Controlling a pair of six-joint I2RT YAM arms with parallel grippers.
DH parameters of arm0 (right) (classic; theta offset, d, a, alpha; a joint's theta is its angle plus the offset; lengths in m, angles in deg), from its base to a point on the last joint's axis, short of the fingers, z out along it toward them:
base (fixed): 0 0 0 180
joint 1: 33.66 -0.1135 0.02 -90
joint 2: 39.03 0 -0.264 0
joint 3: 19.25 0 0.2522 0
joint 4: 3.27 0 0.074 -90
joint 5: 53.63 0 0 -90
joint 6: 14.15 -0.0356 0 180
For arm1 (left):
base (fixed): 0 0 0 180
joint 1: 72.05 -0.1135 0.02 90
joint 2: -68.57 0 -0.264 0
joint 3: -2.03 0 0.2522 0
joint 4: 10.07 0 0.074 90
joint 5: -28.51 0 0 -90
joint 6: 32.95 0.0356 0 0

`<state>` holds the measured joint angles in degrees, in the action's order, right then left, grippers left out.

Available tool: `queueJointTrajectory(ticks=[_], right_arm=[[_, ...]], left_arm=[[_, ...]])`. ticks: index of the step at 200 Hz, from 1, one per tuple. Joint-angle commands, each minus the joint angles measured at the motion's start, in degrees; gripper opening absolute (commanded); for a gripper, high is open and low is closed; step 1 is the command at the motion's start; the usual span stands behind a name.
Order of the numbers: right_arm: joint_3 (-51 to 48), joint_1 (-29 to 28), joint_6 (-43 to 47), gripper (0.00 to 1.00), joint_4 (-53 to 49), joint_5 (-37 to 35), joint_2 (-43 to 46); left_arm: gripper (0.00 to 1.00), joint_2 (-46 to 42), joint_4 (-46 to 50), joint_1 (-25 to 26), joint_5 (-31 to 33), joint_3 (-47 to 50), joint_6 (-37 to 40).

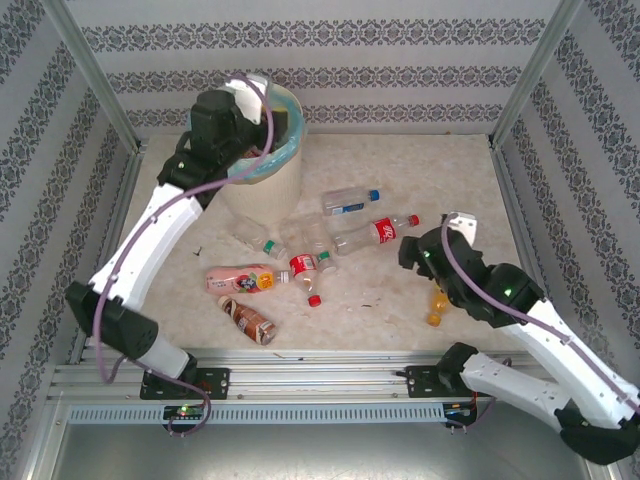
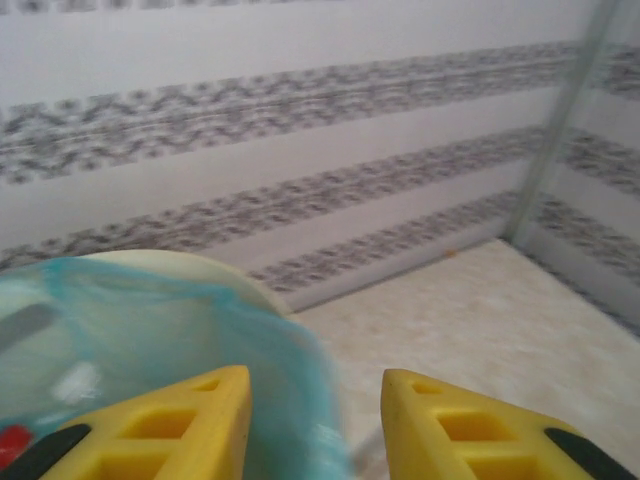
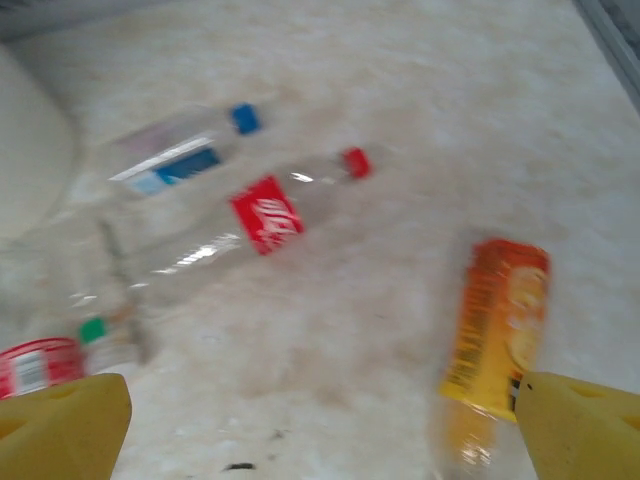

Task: Put the plastic bottles in the bin

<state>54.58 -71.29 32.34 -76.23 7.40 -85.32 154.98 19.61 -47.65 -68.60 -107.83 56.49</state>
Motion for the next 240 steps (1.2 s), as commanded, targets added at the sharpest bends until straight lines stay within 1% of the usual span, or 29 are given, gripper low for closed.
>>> queueJointTrajectory(ticks=[1,2,13,26,39,47,55,67,80,104,116,135,154,177,198,217,240], right_arm=[[-3.61,11.56,6.17,0.91,-2.09,14.2,0.98],[-3.99,12.48,6.64,0.9,-1.3,15.79,0.9],[-5.55,15.64,6.94,0.87,2.44,21.79,-0.52],[-6.54,16.19,3.91,0.85,6.26,24.28,-2.93],[-8.24,15.21,-1.09,0.82,13.09,25.89,-6.21],[-8.94,14.0,-3.47,0.81,16.48,25.17,-8.0],[-9.22,12.09,-5.5,0.81,20.06,22.84,-10.74],[-8.66,8.59,-7.99,0.84,24.71,17.73,-15.65],[-6.91,6.29,-9.37,0.85,28.14,14.73,-21.57],[-0.96,5.15,-13.15,0.89,29.47,12.93,-32.73],[3.24,4.76,-15.98,0.91,27.95,11.95,-37.75],[6.65,4.49,-17.88,0.94,28.12,11.71,-43.43],[7.97,4.45,-20.83,0.95,29.02,10.89,-47.46],[12.18,4.75,-24.21,0.97,24.61,10.22,-52.61],[15.42,4.93,-24.54,0.98,22.39,11.38,-57.01],[14.96,5.67,-25.8,0.98,23.87,13.08,-59.45],[12.88,6.25,-26.63,0.96,25.7,15.33,-60.33]], left_arm=[[0.44,-6.5,1.8,5.32,-4.31,6.96,6.9],[0.44,-6.77,1.82,5.45,-4.66,7.41,7.07],[0.48,-9.74,0.4,6.93,-8.67,12.54,8.44],[0.49,-12.98,-2.22,7.95,-11.05,18.35,8.37],[0.49,-15.69,-3.68,8.5,-12.37,22.86,9.0],[0.5,-17.27,-4.78,8.9,-11.5,25.32,9.83],[0.5,-18.79,-6.08,9.33,-9.86,27.48,10.6],[0.51,-20.56,-7.97,9.6,-7.42,29.73,11.14],[0.51,-21.93,-10.65,9.56,-4.5,31.86,11.44],[0.52,-23.27,-14.8,9.61,0.44,35.38,12.57],[0.53,-23.49,-15.39,9.61,2.55,35.74,12.86],[0.53,-24.37,-16.39,9.61,5.79,36.3,13.01],[0.54,-25.73,-17.61,9.6,7.44,37.18,13.74],[0.54,-26.2,-17.46,9.59,7.99,37.08,14.0],[0.55,-26.45,-17.52,9.57,8.06,37.13,14.14],[0.55,-26.34,-17.5,9.57,8.17,37.16,14.27],[0.55,-26.17,-17.34,9.57,8.25,37.21,14.52]])
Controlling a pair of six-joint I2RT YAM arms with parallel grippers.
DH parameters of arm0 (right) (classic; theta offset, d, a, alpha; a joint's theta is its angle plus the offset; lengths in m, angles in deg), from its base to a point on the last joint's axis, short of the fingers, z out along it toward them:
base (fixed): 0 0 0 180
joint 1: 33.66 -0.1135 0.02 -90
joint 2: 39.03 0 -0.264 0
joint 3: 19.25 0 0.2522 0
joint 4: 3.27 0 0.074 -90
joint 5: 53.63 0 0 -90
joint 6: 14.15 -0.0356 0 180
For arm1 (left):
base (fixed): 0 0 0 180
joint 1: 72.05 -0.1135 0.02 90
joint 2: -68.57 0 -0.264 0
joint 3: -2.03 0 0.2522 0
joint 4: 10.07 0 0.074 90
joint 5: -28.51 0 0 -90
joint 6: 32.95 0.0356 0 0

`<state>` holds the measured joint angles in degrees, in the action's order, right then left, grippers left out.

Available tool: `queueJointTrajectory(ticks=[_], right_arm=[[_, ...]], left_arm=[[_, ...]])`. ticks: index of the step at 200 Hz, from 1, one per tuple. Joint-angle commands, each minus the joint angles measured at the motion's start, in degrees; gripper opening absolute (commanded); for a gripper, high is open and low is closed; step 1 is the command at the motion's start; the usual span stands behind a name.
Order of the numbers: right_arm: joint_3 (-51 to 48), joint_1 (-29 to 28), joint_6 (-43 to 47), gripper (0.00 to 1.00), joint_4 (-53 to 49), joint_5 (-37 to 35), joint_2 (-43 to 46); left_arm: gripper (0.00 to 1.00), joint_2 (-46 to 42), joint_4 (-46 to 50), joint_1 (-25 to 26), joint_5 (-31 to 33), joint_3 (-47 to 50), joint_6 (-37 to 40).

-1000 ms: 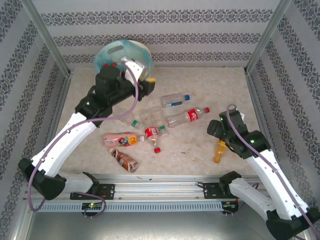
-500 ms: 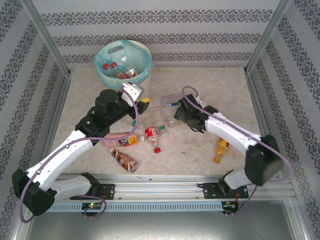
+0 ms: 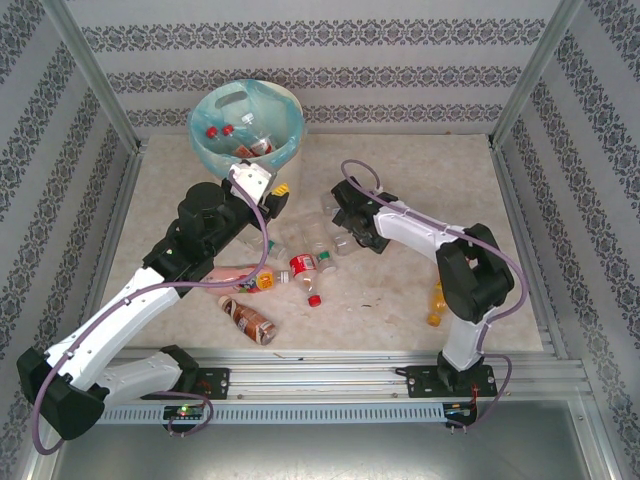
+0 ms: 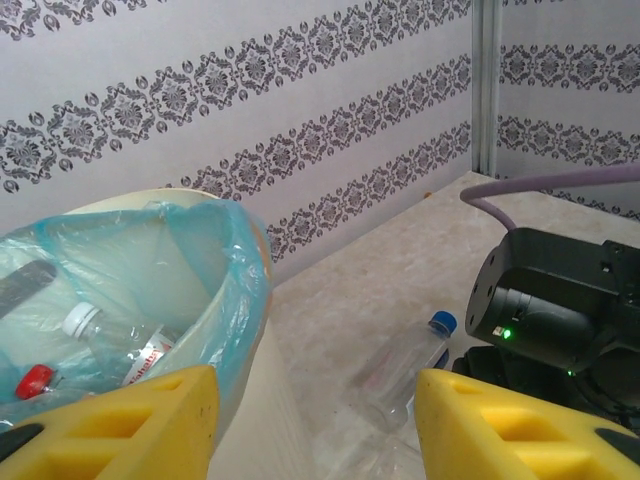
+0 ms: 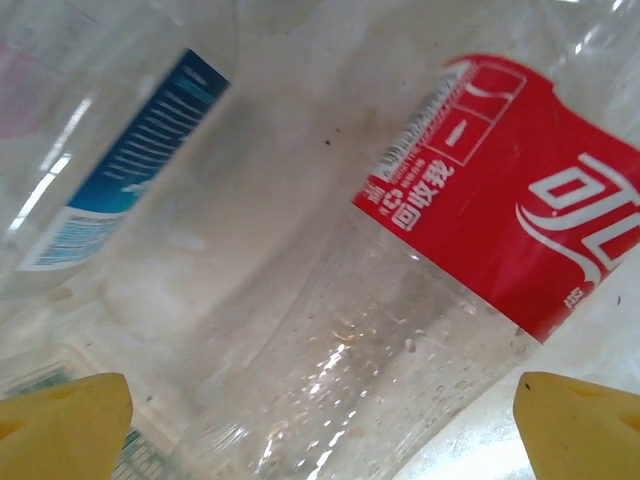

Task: Put the plastic bottles in the bin

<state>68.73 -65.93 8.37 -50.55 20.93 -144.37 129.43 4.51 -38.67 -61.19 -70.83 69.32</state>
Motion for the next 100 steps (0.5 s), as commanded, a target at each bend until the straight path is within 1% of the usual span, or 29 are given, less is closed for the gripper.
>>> queueJointTrajectory(ticks=[1,35,84,91,95,100], right_arm=[[-1.35,0.94,-2.65,0.96,0.07,1.81,-1.27],[-6.41,1.84,-2.74,0.91,2.58,3.49,-0.42],[-12.29,2.81,-1.89,0.74,5.3,4.6,1.71],[-12.74,2.91,-1.54,0.7,5.48,4.77,1.94],[-13.1,2.99,-1.18,0.67,5.74,4.86,2.04],[-13.37,3.05,-0.88,0.65,5.93,4.96,2.15]], left_arm=[[0.55,-0.64,-2.27,0.6,0.8,0.2,1.7],[0.55,-0.44,-1.9,0.6,0.52,0.09,1.84],[0.55,0.06,-1.09,0.62,0.39,-0.24,1.92],[0.55,0.13,-1.0,0.6,0.4,-0.29,1.88],[0.55,0.25,-1.0,0.62,0.47,-0.28,1.8],[0.55,0.31,-0.93,0.6,0.5,-0.35,1.72]])
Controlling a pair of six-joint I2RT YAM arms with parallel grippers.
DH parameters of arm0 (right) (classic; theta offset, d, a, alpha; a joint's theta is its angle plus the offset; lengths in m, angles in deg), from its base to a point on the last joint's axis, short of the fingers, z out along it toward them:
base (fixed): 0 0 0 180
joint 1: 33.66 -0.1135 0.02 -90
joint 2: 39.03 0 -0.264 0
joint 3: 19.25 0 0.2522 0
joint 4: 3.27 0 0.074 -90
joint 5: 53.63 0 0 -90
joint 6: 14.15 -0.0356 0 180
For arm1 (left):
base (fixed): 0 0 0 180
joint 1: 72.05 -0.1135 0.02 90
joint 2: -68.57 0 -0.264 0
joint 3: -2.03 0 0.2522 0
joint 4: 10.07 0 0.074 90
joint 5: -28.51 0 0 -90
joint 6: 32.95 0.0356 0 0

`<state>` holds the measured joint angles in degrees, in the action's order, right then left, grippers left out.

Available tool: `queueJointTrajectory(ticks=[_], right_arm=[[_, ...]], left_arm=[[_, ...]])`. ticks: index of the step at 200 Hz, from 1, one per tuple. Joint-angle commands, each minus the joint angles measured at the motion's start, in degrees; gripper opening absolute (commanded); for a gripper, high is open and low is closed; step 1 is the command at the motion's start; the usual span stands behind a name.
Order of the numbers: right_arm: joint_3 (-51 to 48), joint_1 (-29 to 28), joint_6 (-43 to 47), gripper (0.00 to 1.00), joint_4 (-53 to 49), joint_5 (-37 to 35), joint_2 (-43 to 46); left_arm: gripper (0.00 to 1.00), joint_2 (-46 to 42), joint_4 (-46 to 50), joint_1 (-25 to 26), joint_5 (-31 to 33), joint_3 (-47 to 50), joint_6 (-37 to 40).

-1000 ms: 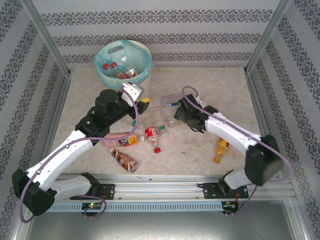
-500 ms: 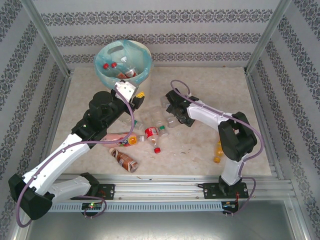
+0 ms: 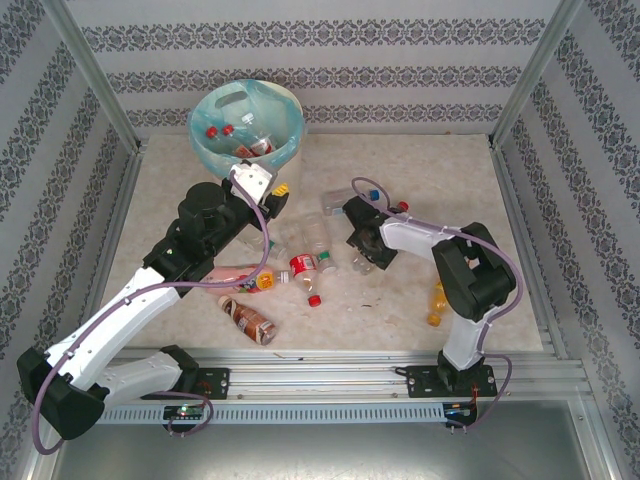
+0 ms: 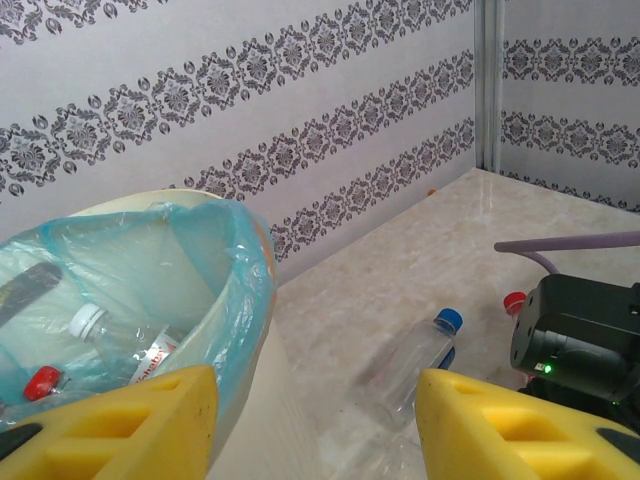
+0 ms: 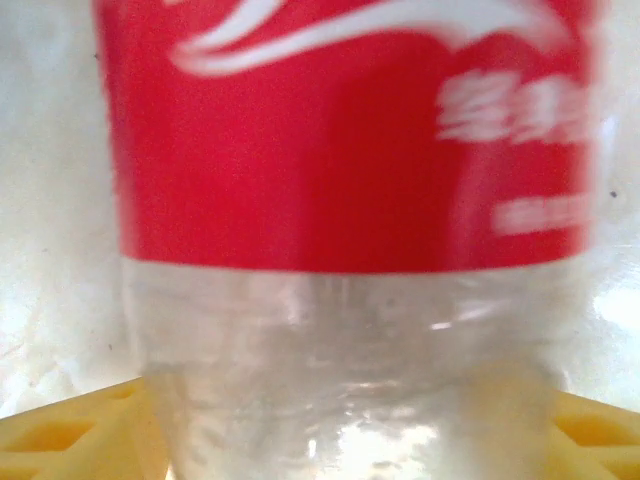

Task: Put the plastic bottles in the bin

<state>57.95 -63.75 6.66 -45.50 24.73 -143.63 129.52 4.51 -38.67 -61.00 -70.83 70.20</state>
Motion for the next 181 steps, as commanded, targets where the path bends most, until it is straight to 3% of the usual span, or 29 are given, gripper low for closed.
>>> queueJointTrajectory(ticks=[1,16,35,100,133,181], right_arm=[[-2.65,0.88,0.86,0.65,0.92,1.17,1.45],[-3.47,0.91,1.74,0.59,1.51,1.66,2.23],[-4.9,0.84,4.93,0.44,3.2,2.53,4.12],[-9.56,-4.06,19.79,0.4,2.39,-0.82,17.76],[-14.57,-10.71,31.1,0.4,6.08,-4.16,33.34],[-25.67,-12.48,42.45,0.41,19.52,11.37,55.33]], left_arm=[[0.55,0.27,-0.96,0.57,0.3,-0.34,0.84],[0.55,0.63,-0.53,0.55,0.24,-0.67,0.47],[0.55,1.0,-0.07,0.57,0.45,-1.0,0.09],[0.55,5.04,5.5,0.54,-0.04,-5.64,-8.68],[0.55,7.68,8.97,0.54,-7.38,-9.12,-15.9],[0.55,9.16,8.88,0.29,-21.36,-11.63,-24.41]])
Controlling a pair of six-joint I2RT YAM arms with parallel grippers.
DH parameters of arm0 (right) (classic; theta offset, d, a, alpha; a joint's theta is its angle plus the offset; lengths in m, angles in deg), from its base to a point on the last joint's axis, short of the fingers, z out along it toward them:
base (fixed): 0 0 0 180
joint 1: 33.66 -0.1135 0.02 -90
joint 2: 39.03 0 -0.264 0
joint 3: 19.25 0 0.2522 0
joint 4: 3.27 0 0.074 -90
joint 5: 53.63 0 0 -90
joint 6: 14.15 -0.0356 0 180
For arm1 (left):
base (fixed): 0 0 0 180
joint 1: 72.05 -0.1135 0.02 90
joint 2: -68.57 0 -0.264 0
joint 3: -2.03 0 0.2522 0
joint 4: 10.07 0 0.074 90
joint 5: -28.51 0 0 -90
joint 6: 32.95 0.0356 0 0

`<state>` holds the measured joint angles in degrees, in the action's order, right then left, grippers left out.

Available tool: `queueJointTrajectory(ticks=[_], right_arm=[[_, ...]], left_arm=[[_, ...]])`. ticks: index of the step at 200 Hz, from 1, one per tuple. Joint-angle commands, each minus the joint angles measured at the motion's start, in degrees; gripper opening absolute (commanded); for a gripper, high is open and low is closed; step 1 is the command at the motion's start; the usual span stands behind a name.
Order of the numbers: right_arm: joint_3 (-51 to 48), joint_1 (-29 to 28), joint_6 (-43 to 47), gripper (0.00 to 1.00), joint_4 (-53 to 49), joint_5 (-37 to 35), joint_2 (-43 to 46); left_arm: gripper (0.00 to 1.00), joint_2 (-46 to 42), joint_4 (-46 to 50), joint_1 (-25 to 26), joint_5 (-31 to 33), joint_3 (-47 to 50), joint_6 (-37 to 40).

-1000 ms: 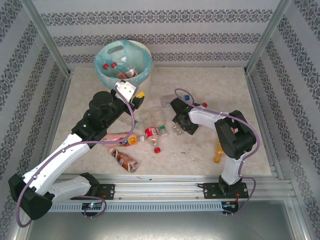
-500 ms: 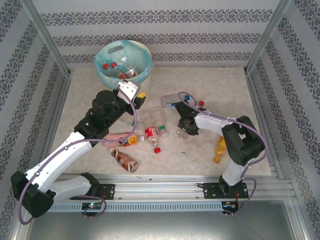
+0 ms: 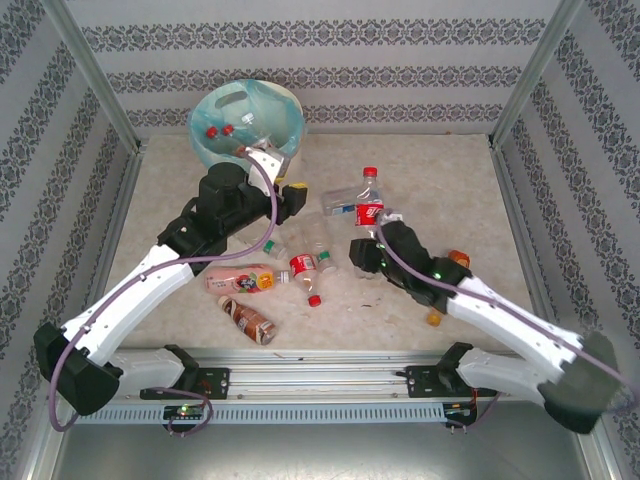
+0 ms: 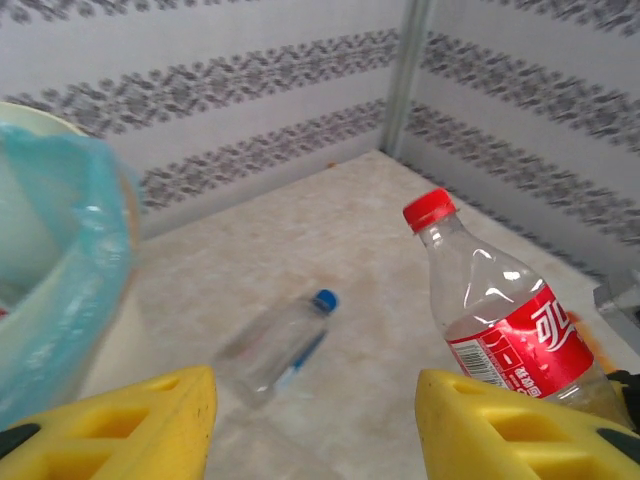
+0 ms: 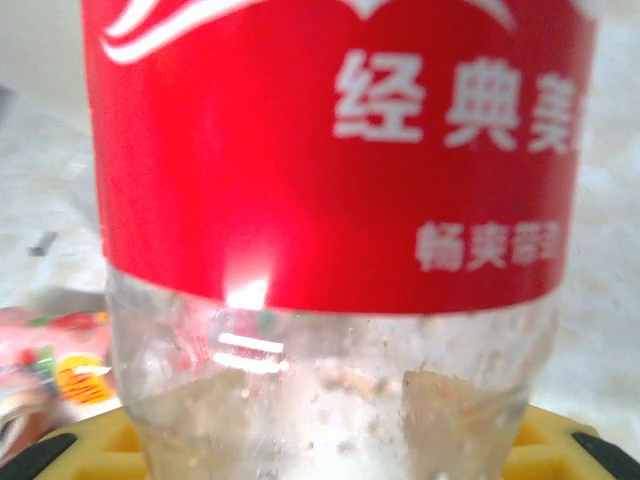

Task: Put the plastic bottles in the bin

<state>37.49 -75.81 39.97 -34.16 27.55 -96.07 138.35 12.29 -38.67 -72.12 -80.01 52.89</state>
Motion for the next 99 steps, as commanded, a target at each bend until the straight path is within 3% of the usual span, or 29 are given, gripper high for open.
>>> queueJointTrajectory(ticks=[1,49,99], right_arm=[[-5.33,-0.4,9.32,0.41,8.34,8.68,8.1],[-4.58,-0.7,15.23,0.38,10.35,18.33,15.81],[-2.41,-1.46,15.9,0.35,11.69,26.88,12.74]], left_arm=[[0.55,0.35,1.08,0.28,-10.65,-2.51,-7.27],[0.55,1.77,-4.86,0.01,-24.92,-2.72,-16.27],[0.55,2.6,-10.92,-0.77,-30.05,-1.44,-22.46]])
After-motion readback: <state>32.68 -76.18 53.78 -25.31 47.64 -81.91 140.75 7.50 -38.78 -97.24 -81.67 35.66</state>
